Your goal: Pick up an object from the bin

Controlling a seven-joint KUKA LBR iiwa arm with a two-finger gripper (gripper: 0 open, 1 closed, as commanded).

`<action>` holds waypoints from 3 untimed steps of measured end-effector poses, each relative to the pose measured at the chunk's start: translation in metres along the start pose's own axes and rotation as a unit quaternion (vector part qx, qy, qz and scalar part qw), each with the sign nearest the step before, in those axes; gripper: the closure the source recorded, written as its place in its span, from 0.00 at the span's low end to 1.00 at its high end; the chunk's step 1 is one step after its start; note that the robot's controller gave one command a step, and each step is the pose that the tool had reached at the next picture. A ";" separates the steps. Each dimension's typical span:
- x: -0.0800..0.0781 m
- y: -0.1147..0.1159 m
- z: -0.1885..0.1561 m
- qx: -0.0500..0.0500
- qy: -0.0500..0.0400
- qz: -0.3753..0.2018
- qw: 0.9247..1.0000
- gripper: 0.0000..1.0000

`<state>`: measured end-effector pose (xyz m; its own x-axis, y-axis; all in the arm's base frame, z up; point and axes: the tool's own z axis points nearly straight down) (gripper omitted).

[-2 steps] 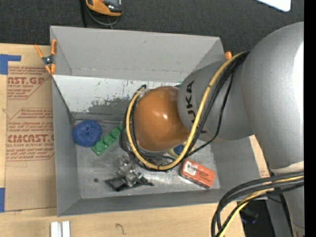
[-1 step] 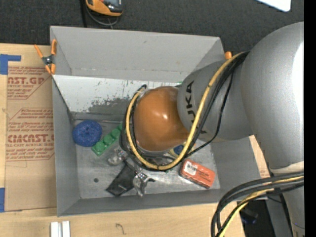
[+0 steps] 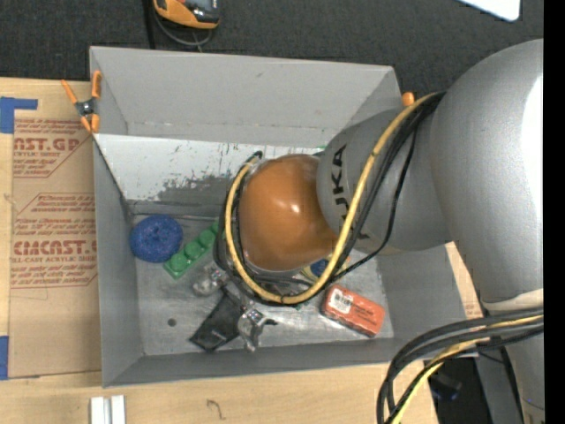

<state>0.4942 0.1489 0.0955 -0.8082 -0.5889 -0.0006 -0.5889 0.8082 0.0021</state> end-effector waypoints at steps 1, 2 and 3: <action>0.010 -0.004 0.013 0.002 -0.006 -0.014 1.000 0.00; 0.017 -0.015 0.022 0.001 -0.003 0.043 0.999 1.00; 0.017 -0.015 0.022 0.001 -0.003 0.043 0.999 1.00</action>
Offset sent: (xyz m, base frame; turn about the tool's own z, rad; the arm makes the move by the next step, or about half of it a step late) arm -0.0073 -0.0240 -0.0255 0.0850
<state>0.4891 0.1265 0.0730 -0.8553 -0.5181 -0.0063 -0.5181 0.8553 -0.0002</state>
